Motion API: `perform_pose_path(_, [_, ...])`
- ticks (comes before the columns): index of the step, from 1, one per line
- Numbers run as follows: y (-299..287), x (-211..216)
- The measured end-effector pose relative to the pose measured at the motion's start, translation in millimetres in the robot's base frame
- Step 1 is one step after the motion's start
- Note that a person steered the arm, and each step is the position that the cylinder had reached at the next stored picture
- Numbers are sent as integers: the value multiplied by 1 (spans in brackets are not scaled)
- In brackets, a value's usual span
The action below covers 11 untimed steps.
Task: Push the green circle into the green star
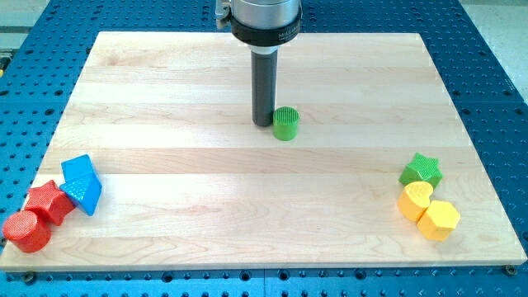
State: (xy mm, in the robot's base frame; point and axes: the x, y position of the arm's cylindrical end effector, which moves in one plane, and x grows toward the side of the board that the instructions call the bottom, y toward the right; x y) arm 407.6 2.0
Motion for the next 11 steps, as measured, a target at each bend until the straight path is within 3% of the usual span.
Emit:
perform_pose_path(2, [122,27])
perform_pose_path(3, [102,28])
perform_pose_path(4, [167,46])
perform_pose_path(8, [128,79])
perform_pose_path(11, [159,85])
